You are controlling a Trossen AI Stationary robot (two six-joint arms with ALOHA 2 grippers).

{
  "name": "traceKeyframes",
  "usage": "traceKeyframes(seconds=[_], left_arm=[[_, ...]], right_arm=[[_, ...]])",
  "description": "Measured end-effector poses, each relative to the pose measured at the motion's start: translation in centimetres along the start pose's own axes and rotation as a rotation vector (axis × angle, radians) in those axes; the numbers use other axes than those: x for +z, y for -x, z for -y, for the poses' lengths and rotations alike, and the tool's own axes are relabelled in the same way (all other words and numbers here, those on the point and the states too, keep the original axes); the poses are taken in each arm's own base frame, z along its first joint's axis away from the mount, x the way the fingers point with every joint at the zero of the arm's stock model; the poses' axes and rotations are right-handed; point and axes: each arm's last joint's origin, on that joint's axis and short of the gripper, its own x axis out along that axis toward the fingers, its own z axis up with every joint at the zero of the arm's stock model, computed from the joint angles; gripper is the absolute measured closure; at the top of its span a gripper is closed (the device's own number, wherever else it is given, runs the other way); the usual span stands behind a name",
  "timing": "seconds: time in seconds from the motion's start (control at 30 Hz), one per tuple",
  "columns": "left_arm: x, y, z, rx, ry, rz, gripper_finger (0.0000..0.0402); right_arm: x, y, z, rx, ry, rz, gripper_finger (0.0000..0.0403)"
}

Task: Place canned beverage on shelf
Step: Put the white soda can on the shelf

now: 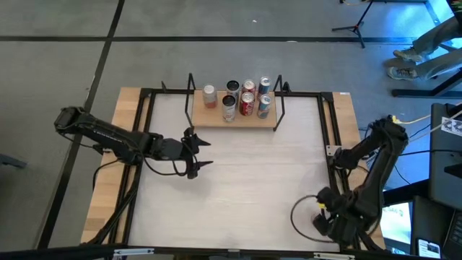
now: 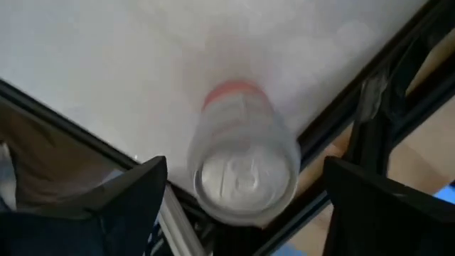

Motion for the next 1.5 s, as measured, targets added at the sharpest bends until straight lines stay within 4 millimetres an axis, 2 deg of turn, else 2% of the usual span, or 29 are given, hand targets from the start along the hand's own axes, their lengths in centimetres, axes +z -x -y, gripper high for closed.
traceKeyframes(seconds=[0.17,0.33,0.47,0.57,0.73,0.83,1.0,1.1,1.23,1.5], left_arm=[[-0.1,0.3,0.7,-0.029,-0.014,0.001,0.0082],[-0.1,0.3,0.8,-0.032,-0.016,0.004,0.0082],[-0.1,0.3,0.8,-0.016,-0.031,0.012,0.0082],[0.0,0.3,0.8,-0.005,-0.031,0.014,0.0082],[-0.1,0.3,0.8,-0.005,-0.032,0.013,0.0082],[-0.2,0.3,0.8,-0.008,-0.049,0.004,0.0082],[-0.3,0.3,0.8,-0.015,-0.057,-0.011,0.0082],[-0.4,0.3,0.7,-0.014,-0.061,-0.018,0.0082],[-0.6,0.3,0.8,-0.027,-0.069,-0.038,0.0082],[-0.6,0.3,0.8,-0.029,-0.069,-0.041,0.0082]], right_arm=[[-0.7,-1.2,-0.7,-0.052,-0.067,-0.031,0.0031],[-1.2,-2.5,-1.2,-0.104,-0.039,-0.032,0.0031],[-0.6,-2.8,-1.4,-0.141,-0.051,-0.036,0.0035],[-0.5,-2.9,-1.7,-0.134,-0.048,-0.055,0.0064],[0.0,-2.7,-2.1,-0.099,-0.016,-0.048,0.0155],[0.7,-2.6,-2.3,-0.086,0.001,-0.013,0.0163],[2.2,-2.4,-3.1,-0.040,0.084,0.045,0.0165],[3.5,-1.9,-3.9,0.021,0.147,0.155,0.0168],[5.7,-1.6,-4.9,0.049,0.244,0.302,0.0168],[10.7,-1.6,-6.4,0.058,0.408,0.371,0.0167]])
